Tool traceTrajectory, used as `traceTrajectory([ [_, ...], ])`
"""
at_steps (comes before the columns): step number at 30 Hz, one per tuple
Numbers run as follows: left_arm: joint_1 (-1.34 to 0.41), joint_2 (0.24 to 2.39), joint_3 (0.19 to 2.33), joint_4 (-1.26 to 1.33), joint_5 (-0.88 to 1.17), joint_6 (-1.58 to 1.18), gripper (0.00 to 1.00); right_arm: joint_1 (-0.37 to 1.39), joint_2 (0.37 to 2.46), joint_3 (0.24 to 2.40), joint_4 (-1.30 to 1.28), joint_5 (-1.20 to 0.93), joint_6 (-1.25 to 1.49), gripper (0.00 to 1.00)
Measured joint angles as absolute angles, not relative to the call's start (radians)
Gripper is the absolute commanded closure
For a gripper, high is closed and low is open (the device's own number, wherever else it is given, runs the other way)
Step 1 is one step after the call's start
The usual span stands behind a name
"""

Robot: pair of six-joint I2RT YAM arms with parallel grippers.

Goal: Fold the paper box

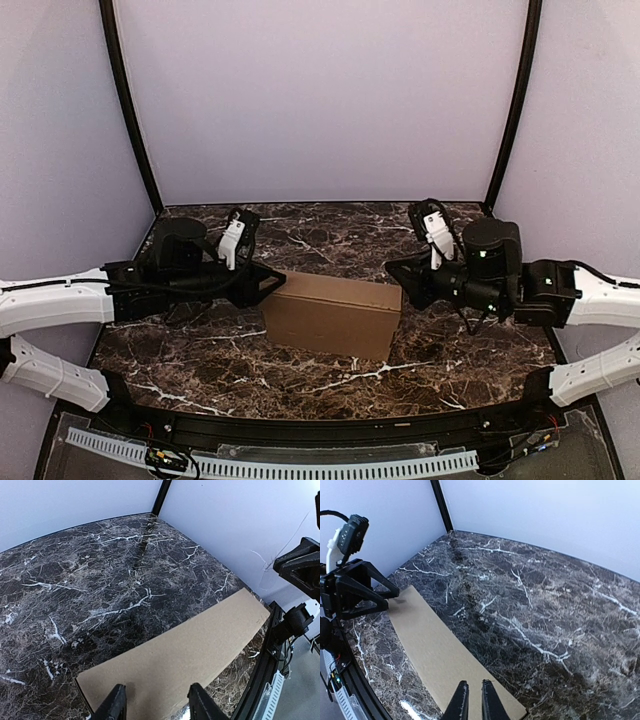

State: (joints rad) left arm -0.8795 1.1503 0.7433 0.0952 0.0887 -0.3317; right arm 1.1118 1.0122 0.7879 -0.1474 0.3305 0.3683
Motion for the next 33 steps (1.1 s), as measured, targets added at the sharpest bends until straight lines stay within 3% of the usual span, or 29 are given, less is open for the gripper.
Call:
traceTrajectory([
  [3,-0.879,1.147,0.825,-0.001,0.07,-0.326,0.58,1.111,1.012,0.873,-0.179,0.336,0.329,0.86],
  [5,-0.879,1.141,0.873,-0.055,0.059,-0.327,0.64,1.11,1.013,0.919,-0.21,0.335,0.313,0.86],
  [8,-0.879,1.126,0.937,-0.136,0.065,-0.358,0.83,1.105,1.042,0.979,-0.26,0.332,0.302,0.87],
  [12,-0.882,1.103,0.948,-0.212,0.143,-0.437,0.98,1.085,1.123,1.066,-0.332,0.331,0.289,0.89],
  [19,-1.034,1.106,0.857,-0.255,0.182,-0.59,0.99,0.949,1.276,1.131,-0.41,0.234,0.269,1.0],
  [24,-1.127,1.169,0.752,-0.147,0.17,-0.719,0.99,0.866,1.359,1.135,-0.419,0.109,0.266,1.0],
  [33,-1.135,1.39,0.701,0.092,0.101,-0.821,0.99,0.817,1.443,1.157,-0.42,-0.089,0.262,1.0],
])
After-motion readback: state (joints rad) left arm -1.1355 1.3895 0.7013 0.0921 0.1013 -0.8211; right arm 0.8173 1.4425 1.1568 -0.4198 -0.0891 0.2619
